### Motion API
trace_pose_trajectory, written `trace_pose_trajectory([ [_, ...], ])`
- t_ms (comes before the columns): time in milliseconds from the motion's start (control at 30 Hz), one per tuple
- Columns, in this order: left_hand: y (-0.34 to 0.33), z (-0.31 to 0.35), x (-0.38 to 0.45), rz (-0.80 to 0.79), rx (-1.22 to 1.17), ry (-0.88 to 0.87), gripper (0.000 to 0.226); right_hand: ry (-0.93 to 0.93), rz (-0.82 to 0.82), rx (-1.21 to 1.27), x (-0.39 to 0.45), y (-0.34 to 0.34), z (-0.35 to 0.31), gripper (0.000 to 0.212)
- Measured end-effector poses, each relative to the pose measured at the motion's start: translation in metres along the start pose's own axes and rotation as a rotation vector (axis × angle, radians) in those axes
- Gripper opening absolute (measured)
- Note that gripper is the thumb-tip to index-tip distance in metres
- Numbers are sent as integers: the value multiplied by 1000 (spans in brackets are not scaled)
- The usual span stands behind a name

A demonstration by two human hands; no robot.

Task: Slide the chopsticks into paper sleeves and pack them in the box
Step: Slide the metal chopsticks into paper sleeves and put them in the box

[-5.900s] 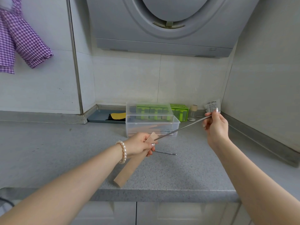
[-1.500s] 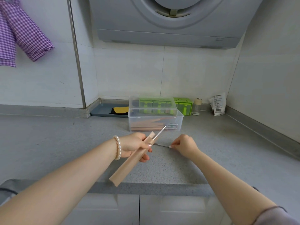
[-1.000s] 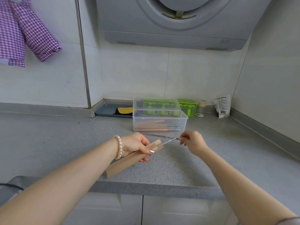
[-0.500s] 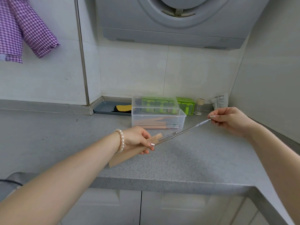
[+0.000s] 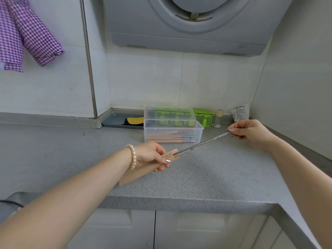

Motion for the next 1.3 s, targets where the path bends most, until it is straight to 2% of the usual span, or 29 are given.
trace_pose_trajectory([
  [233,-13,11,1,-28,-4,-34,8,17,-204,-35,-11,-51,-13,15],
  [433,-17,17,2,-22,-49,-36,8,-45,-355,42,-22,-97,-19,43],
  [733,-13,13,4,-16,-74,-18,11,-26,-400,13,-26,-123,-19,50],
  [833,-13,13,5,-21,-79,-29,8,-48,-327,109,-24,-120,-17,36],
  [967,-14,16,9,-24,-71,-45,8,-130,-81,206,-17,-104,-6,22],
  [1067,-14,20,14,-21,-42,-55,8,-196,-56,285,-18,-101,5,9],
  [1200,-12,31,25,-12,-36,-60,13,-226,22,392,-12,-99,16,11],
  [1233,-10,35,31,11,-30,-76,12,-222,57,398,-10,-97,18,12],
  [1300,1,44,43,196,79,-129,14,-217,154,391,-4,-87,24,12],
])
Point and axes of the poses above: each hand's wrist, its own x-axis towards the middle knuckle, its own y-axis out of the back of the hand, z = x × y, the point moved 4 cm from there along x, towards the middle knuckle, and after that the axes turned 13 degrees about y, right-handed, at the moved point
